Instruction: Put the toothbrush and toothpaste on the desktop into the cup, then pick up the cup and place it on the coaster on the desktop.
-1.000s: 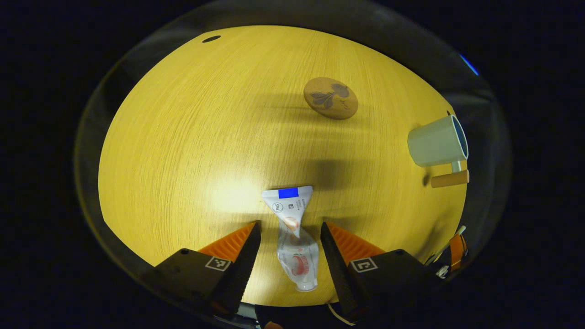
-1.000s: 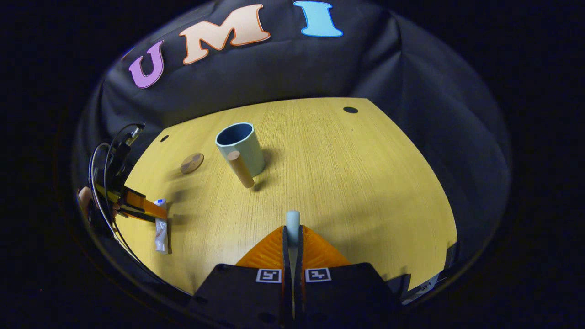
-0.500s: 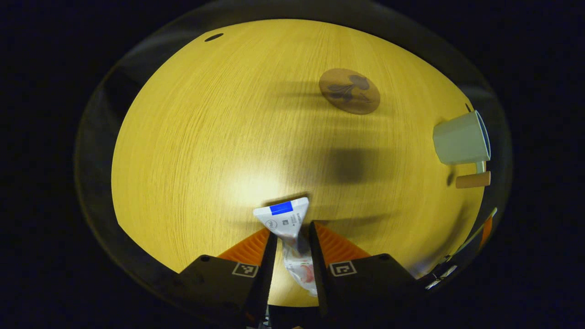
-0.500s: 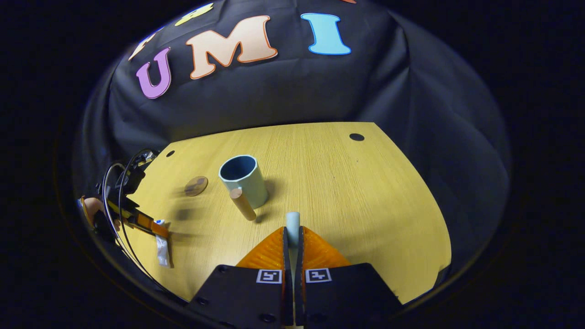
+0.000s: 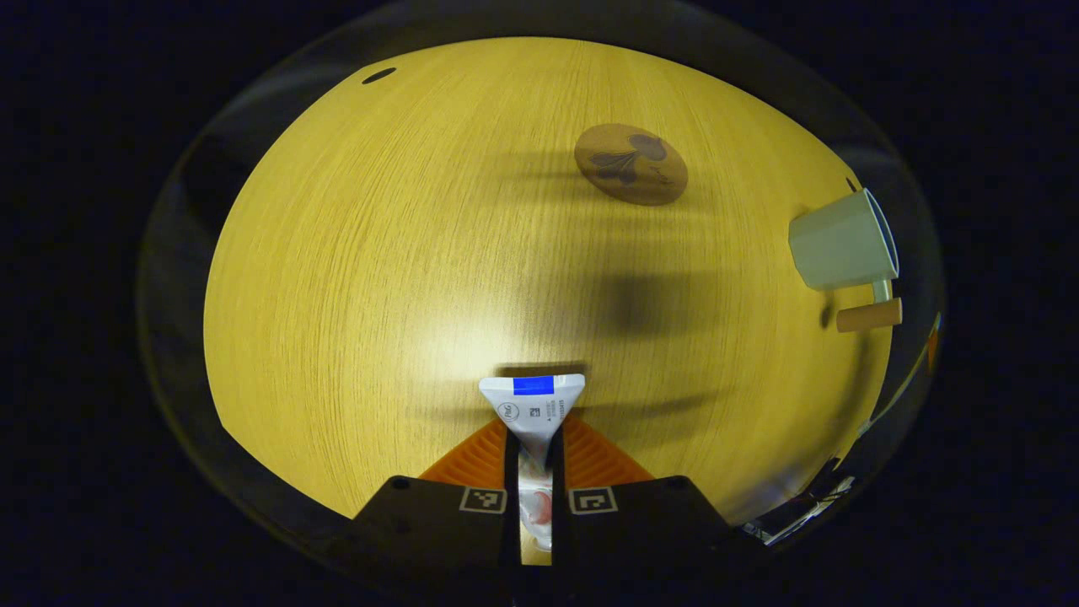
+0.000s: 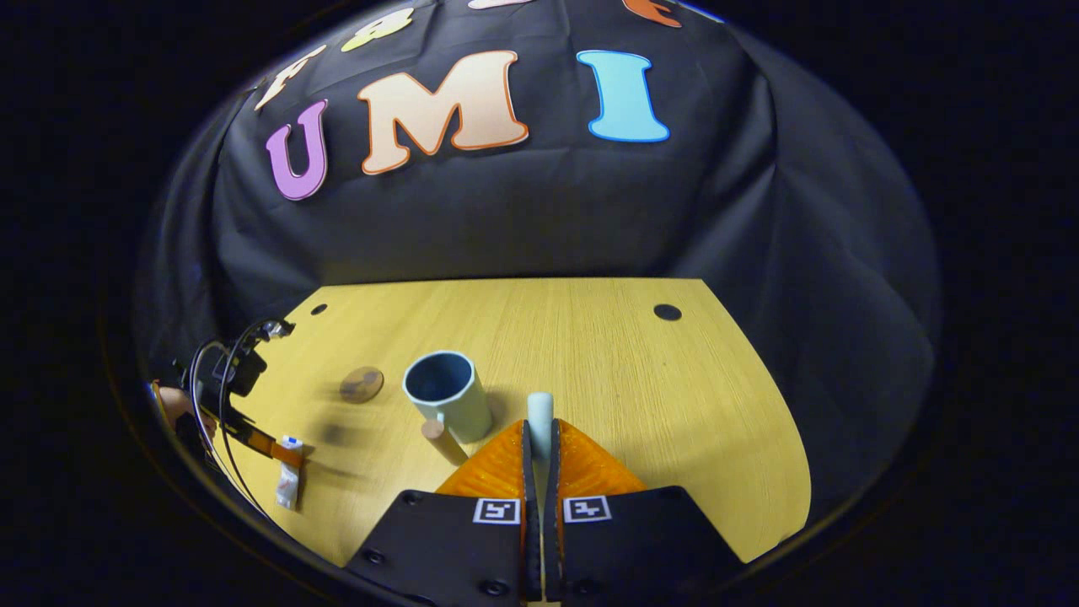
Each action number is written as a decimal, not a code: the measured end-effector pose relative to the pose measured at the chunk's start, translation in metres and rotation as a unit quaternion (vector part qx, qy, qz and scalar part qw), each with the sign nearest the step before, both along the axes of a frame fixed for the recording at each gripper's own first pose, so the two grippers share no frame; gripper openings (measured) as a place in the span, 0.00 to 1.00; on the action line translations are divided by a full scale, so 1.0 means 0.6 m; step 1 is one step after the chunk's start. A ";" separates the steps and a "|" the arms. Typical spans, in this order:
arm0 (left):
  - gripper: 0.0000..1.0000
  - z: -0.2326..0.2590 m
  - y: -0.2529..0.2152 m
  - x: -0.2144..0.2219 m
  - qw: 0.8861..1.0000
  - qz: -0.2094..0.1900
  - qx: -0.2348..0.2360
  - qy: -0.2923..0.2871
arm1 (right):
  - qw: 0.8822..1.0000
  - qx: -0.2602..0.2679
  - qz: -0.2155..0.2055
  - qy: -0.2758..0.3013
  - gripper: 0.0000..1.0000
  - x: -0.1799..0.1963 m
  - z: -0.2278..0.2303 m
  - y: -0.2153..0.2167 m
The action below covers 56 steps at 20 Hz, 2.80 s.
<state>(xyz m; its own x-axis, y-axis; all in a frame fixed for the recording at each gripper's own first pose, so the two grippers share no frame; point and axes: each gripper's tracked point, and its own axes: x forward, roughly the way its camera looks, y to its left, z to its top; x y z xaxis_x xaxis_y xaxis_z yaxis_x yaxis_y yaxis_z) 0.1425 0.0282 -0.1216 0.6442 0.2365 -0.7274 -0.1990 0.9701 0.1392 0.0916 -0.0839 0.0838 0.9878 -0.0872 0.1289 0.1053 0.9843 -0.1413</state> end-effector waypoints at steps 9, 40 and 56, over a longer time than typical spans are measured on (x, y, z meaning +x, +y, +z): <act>0.07 0.002 -0.006 0.004 0.995 0.021 -0.053 -0.079 | 0.990 -0.006 0.083 -0.113 0.04 0.031 0.152 0.102; 0.06 0.283 -0.176 0.029 0.905 -0.085 -0.036 -0.416 | 0.973 0.060 0.156 -0.162 0.51 0.133 0.102 0.145; 0.06 0.420 -0.440 0.101 0.826 -0.221 -0.076 -0.513 | 0.975 0.104 -0.023 -0.195 0.98 -0.070 0.085 -0.171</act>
<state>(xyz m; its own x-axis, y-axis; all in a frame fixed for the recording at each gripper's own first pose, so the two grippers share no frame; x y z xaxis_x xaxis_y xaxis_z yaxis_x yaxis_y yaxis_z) 0.2029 -0.2357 0.1302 0.9387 -0.2311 0.2557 0.2425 0.9701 -0.0134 0.0498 -0.1865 0.1347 0.8621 -0.1949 0.4677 0.1559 0.9803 0.1212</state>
